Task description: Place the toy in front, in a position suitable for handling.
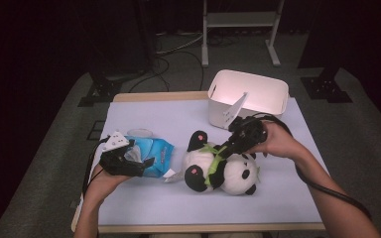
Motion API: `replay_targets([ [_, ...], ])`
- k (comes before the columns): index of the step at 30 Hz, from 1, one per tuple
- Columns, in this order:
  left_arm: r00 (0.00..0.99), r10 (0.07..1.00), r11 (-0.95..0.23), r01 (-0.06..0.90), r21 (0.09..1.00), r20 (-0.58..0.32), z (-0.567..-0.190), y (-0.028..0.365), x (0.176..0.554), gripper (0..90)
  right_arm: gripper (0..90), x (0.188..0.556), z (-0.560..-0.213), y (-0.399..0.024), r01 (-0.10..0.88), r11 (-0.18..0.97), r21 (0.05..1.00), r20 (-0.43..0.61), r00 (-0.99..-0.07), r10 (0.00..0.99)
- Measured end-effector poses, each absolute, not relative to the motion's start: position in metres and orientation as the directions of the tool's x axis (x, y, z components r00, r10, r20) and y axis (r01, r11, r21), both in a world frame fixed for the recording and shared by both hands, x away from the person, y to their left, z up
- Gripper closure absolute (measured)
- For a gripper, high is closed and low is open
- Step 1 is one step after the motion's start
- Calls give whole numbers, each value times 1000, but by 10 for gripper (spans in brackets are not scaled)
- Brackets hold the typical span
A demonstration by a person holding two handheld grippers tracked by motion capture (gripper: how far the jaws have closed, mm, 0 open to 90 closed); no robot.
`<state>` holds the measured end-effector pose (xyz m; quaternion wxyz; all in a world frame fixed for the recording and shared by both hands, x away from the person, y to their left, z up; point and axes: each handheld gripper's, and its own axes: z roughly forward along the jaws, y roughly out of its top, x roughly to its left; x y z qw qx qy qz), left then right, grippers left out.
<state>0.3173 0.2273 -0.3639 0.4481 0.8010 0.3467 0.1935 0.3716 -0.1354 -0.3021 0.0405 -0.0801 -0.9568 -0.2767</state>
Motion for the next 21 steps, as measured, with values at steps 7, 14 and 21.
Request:
replay_targets([
  [7,684,729,-357,387,850,-5,-366,228,318,16,741,376,-322,-124,194,813,549,175,-978,115],
  [14,694,720,-370,383,846,1,-368,226,319,16,560,371,-327,-143,226,784,578,168,-973,156],
  [21,709,705,-390,376,840,11,-370,224,319,38,464,364,-330,-164,250,749,614,152,-968,198],
])
